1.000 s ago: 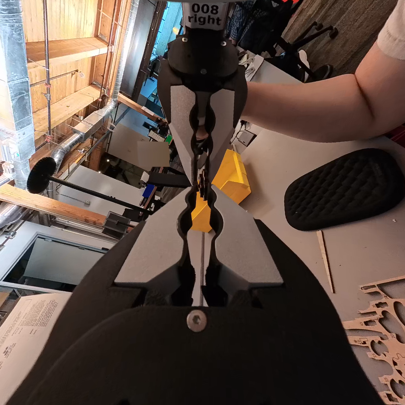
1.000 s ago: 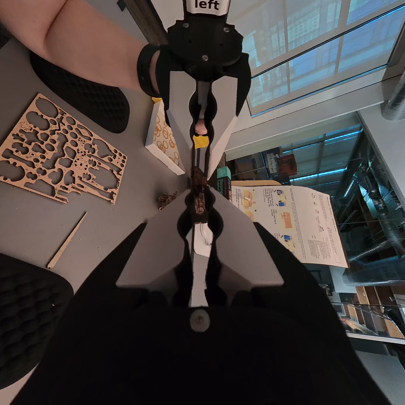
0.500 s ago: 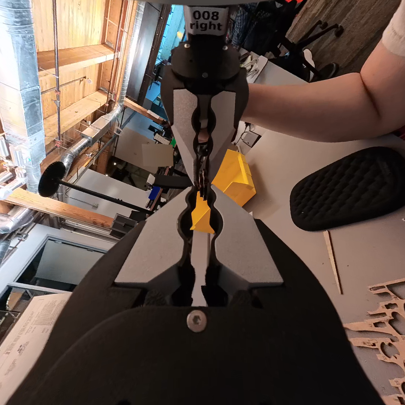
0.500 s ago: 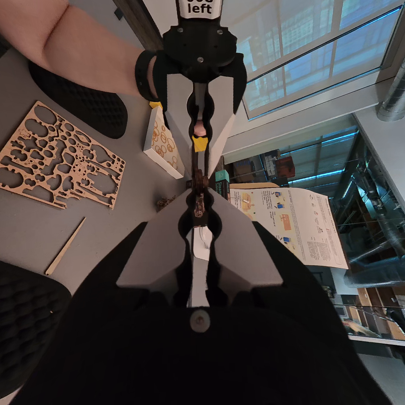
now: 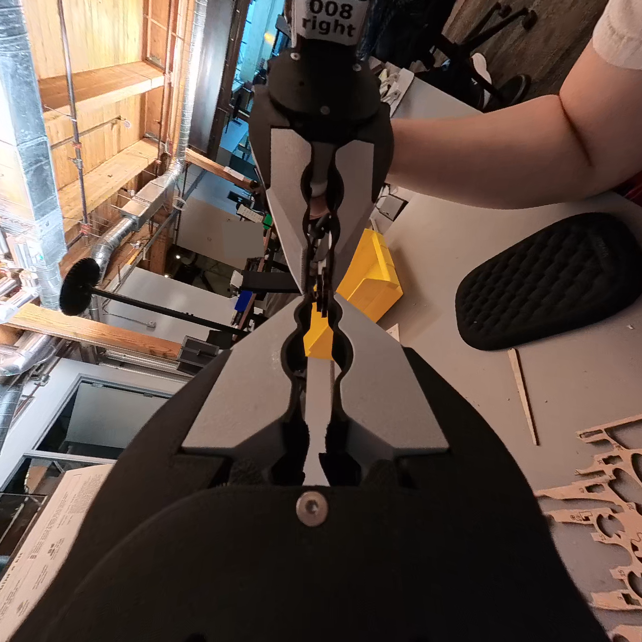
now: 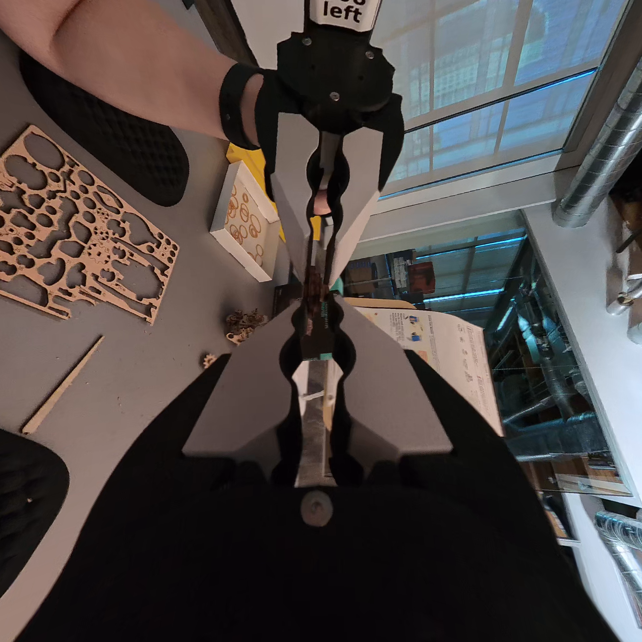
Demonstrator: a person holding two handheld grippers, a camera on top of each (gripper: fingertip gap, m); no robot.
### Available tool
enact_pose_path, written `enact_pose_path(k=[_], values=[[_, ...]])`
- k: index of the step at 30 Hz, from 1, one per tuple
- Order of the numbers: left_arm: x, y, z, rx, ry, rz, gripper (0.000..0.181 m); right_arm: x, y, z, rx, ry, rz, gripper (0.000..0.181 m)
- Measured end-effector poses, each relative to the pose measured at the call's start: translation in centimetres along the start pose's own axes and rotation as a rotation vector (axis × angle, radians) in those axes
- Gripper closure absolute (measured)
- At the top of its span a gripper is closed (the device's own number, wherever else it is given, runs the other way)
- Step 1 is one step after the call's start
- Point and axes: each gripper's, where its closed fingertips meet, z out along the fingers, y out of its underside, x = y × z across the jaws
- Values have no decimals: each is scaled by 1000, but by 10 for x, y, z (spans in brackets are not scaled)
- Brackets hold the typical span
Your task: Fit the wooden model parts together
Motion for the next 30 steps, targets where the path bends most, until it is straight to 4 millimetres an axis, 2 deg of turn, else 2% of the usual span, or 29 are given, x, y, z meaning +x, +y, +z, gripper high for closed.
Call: enact_pose_path(k=[4,30], values=[[1,-4,2,16,-4,-1,174,-1,-1,-4,26,-13,-1,174],[-8,12,5,-36,-35,-52,173,6,13,7,-43,30,18,176]])
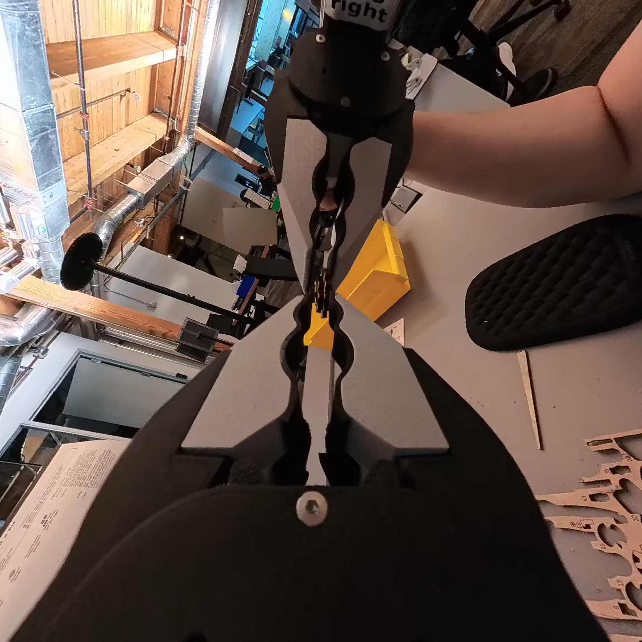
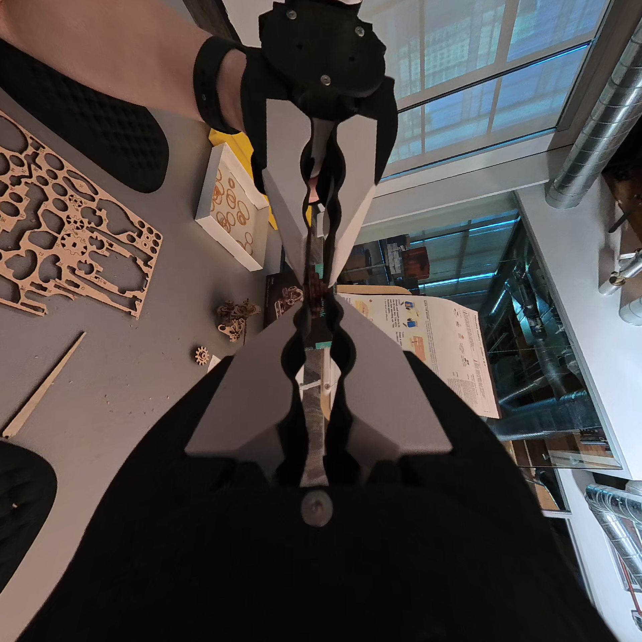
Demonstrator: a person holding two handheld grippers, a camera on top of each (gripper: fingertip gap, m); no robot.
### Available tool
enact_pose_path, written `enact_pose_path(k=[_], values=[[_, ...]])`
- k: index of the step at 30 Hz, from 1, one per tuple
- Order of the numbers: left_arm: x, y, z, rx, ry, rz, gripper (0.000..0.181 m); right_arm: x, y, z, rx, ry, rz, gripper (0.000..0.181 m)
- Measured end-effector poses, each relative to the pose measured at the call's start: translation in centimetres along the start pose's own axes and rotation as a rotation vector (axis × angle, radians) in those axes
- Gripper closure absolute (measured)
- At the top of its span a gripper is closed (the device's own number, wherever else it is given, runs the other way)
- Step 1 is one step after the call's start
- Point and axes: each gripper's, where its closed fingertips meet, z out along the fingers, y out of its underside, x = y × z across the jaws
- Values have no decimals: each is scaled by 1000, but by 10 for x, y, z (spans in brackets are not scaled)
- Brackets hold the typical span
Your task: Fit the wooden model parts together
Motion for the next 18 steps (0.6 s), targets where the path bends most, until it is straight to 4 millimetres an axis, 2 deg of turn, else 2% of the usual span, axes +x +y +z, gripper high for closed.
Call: enact_pose_path(k=[14,18], values=[[-5,3,1,-4,-34,1,174,5,3,1,17,15,39,175],[-5,3,7,27,-78,32,173,3,11,-2,6,-38,127,174]])
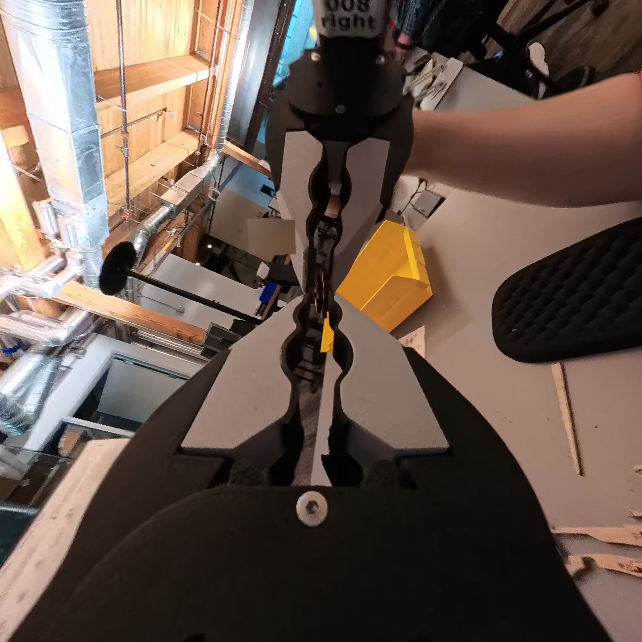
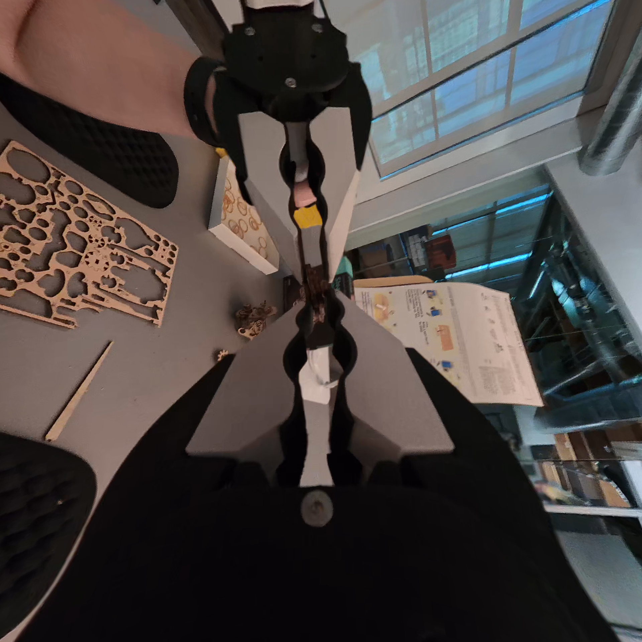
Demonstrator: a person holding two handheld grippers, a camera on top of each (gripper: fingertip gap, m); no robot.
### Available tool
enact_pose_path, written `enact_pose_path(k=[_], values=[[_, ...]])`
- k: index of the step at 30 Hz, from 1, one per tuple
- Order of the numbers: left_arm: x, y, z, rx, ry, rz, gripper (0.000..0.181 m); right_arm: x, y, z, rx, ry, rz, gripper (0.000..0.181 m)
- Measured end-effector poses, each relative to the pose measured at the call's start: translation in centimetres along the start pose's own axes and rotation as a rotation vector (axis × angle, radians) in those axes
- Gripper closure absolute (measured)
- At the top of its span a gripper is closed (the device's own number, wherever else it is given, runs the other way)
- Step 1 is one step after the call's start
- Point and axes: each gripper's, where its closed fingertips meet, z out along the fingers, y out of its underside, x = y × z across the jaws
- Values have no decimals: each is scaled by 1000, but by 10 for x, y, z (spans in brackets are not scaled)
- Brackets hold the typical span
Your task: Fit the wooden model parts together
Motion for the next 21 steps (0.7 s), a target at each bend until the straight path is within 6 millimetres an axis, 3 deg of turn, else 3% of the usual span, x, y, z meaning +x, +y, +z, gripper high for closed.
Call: enact_pose_path(k=[12,21], values=[[12,1,1,-26,39,46,174,-12,3,-1,-84,-54,-9,172],[9,0,-3,-29,37,45,178,-8,0,1,-72,-26,0,172]])
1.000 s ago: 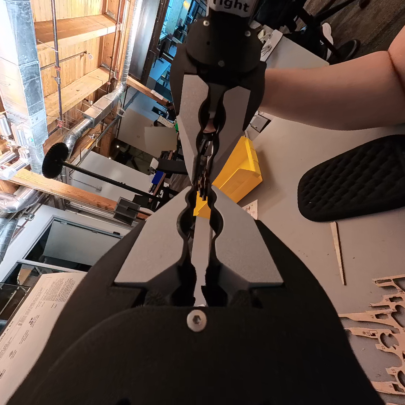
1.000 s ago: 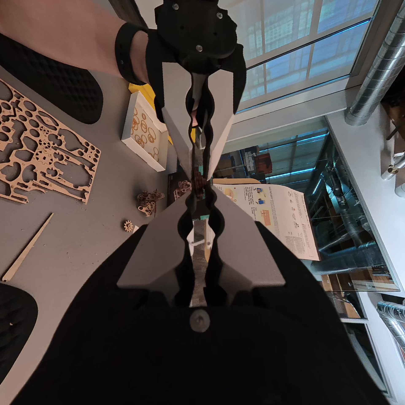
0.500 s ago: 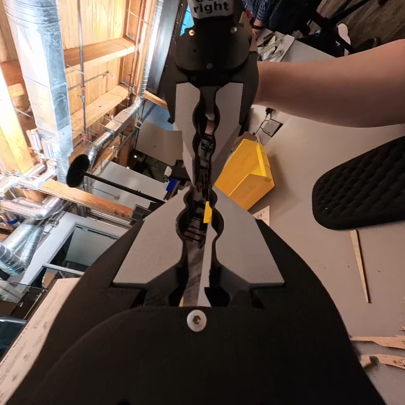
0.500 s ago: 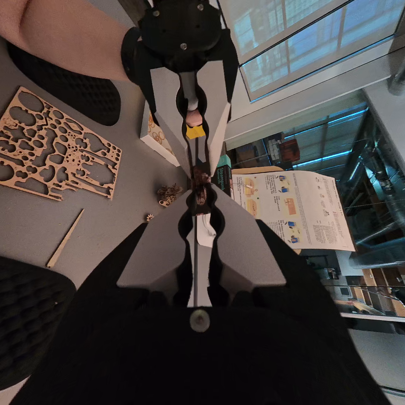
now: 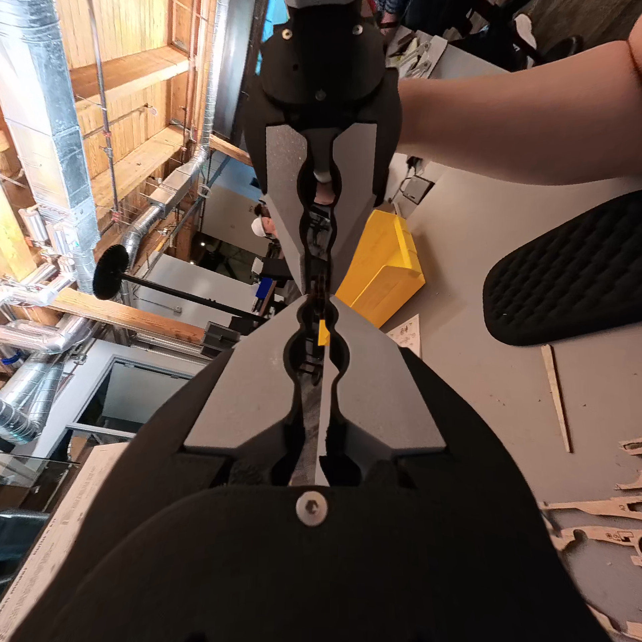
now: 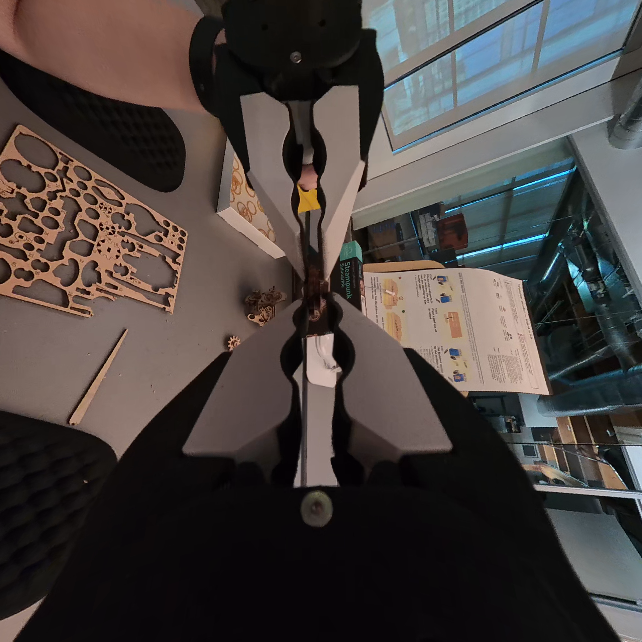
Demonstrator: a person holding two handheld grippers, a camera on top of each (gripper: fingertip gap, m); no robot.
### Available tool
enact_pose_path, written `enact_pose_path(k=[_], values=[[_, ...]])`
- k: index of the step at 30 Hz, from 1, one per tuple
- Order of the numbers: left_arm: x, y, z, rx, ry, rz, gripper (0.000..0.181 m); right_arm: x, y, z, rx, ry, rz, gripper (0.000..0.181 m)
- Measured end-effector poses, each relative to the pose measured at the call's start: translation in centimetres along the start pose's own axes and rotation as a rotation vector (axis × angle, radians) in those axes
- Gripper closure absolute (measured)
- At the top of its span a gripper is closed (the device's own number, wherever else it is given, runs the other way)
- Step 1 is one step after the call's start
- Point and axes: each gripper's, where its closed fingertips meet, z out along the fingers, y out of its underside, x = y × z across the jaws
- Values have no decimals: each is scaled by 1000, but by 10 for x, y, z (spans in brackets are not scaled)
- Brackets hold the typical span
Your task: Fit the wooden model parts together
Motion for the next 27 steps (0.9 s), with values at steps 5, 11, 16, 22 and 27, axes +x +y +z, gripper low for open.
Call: enact_pose_path(k=[5,11,16,22,27], values=[[-3,-4,-2,23,-14,-15,170,-2,-4,-2,11,5,-45,172],[3,-10,-6,57,20,-9,175,-5,-11,-4,32,11,-88,173],[7,-15,-7,82,30,12,175,-9,-14,-7,54,-12,-88,172],[12,-17,-8,97,61,-4,174,-14,-16,-8,67,-37,-110,172],[20,-16,-7,86,107,-14,165,-18,-14,-8,74,-60,-122,172]])
